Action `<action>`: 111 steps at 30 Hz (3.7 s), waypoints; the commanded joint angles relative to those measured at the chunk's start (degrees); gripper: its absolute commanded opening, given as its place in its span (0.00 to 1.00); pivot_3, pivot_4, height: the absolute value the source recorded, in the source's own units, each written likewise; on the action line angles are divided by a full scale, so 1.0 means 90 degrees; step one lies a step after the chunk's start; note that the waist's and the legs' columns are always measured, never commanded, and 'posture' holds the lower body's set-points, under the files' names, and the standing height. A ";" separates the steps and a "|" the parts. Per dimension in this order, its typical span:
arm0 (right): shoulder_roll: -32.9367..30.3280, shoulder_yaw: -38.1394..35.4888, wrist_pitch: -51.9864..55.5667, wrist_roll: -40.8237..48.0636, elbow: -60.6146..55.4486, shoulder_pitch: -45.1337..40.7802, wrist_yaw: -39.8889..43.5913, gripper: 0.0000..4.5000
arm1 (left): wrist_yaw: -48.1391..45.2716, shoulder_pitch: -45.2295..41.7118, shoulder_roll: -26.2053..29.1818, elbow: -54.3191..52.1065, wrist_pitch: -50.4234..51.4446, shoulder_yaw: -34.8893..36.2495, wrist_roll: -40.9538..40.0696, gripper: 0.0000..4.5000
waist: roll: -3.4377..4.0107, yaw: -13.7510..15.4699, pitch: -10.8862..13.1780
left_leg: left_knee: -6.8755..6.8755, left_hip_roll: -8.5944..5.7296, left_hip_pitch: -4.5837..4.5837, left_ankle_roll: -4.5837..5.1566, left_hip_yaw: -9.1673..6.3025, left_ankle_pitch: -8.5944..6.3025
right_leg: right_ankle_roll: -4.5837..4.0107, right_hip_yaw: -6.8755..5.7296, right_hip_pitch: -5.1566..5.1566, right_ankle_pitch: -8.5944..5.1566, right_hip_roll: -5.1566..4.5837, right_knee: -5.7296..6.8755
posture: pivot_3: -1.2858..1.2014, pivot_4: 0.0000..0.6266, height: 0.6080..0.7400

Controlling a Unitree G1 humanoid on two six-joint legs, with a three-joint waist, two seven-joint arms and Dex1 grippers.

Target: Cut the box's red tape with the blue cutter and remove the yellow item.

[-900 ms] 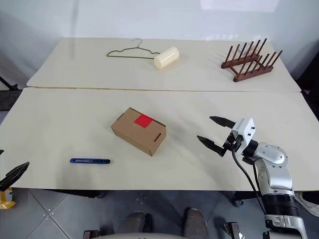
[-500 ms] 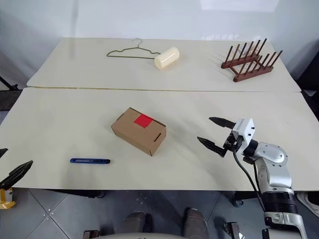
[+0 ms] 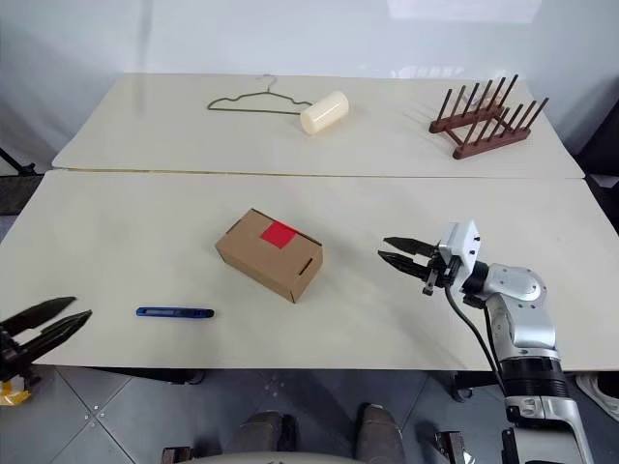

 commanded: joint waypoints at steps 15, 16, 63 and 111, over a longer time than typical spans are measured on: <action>0.1827 0.1232 -0.0961 -0.1821 0.3840 -0.3082 -0.0880 0.00 | 0.1227 -0.4076 0.0123 -0.0126 0.2723 -0.4759 0.0711 0.01 | 0.0002 -0.0190 0.0001 | 0.0040 -0.0023 -0.0024 -0.0009 -0.0008 0.0004 | -0.0005 0.0002 -0.0038 0.0002 0.0010 0.0075 | 0.52 0.24 1.00; 0.1856 0.1226 -0.0969 -0.1781 0.3931 -0.3162 -0.0675 0.00 | 0.1241 -0.4210 0.0106 -0.0064 0.2772 -0.4886 0.0775 0.01 | 0.0002 -0.0195 0.0001 | 0.0037 -0.0020 -0.0021 -0.0012 -0.0006 0.0004 | -0.0005 0.0001 -0.0038 0.0002 0.0014 0.0074 | 0.52 0.24 1.00; -0.1036 0.0604 -0.0589 -0.1863 0.4837 -0.2796 0.1188 0.00 | -0.0124 -0.6772 -0.1689 0.1068 0.2077 -0.7147 0.2354 0.01 | 0.0006 0.0015 0.0009 | 0.0102 -0.0017 -0.0034 -0.0011 0.0044 0.0005 | -0.0003 -0.0006 -0.0012 0.0004 0.0017 0.0066 | 0.52 0.24 1.00; -0.1374 -0.0594 0.0819 0.1961 -0.3024 0.1444 0.2334 1.00 | -0.3961 -0.3732 0.2049 0.5181 -0.3834 -0.3534 0.2310 0.99 | -0.0032 -0.0047 0.0040 | 0.0096 0.0019 -0.0011 0.0020 0.0205 -0.0088 | -0.0015 -0.0066 -0.0099 0.0000 -0.0004 0.0112 | 0.52 0.24 1.00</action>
